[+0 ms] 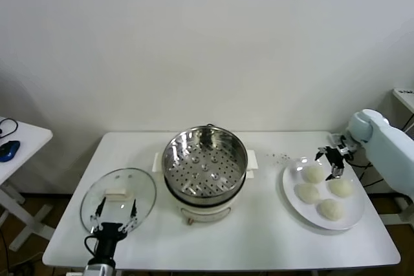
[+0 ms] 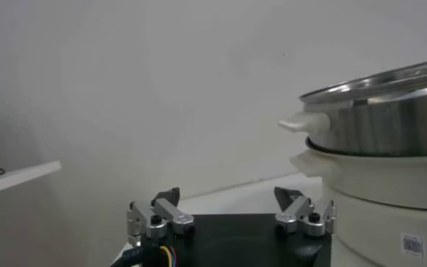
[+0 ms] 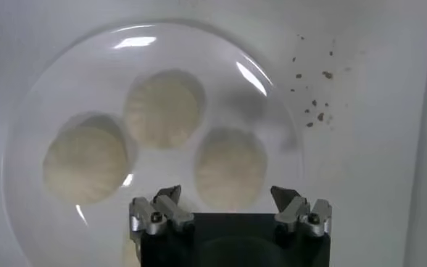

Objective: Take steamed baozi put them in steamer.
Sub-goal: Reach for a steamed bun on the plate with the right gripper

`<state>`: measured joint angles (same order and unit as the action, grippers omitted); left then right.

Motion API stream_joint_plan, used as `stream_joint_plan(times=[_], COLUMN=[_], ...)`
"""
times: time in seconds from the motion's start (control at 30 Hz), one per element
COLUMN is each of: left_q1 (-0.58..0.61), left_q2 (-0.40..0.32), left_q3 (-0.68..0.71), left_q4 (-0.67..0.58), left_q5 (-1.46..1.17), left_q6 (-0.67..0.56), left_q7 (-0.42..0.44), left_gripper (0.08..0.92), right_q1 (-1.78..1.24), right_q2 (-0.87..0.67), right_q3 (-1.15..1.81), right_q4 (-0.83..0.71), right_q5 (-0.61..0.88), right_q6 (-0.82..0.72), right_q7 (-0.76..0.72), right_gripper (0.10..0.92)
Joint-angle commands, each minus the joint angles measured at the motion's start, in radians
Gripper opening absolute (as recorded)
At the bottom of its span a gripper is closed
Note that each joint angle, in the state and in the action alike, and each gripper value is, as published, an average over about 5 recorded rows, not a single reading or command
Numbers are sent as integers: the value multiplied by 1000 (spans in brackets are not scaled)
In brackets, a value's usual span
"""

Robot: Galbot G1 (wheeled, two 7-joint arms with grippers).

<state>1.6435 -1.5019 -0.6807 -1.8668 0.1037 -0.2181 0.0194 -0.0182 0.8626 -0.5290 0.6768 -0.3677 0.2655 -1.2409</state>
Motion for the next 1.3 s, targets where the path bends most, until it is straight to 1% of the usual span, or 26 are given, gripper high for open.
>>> stream_joint_plan(times=[0.03,0.27,0.8,0.9,1.07,1.3], left_q1=[0,2,14,14,14,15], left_q2=[1,1,-1,-1,-1,-2], left_q3=[-2,-4,-11,-12,-12,-12], left_q4=[-1,-2,-5,-6,-7,-7], left_q5=[0,0,-4,-4,-4,-4], left_q6=[4,2,-5,-5,-4,-4], left_q7=[1,1,1,1,0,0], left_gripper=[823,823,823,823,823,823], right_q1=[1,-24,-39,-40,-42,-42], right_q2=[65,82,92,93,94,93], right_q3=[27,71,88,93,96,97], right_q4=[-88,-108,-109,-108,-108,-102], right_q5=[-99,-127,-153,-159,-163,-159], right_q6=[34,68,66,66,67,70], right_q7=[10,55,66,64,63,69], right_gripper=[823,823,819,792,711,696])
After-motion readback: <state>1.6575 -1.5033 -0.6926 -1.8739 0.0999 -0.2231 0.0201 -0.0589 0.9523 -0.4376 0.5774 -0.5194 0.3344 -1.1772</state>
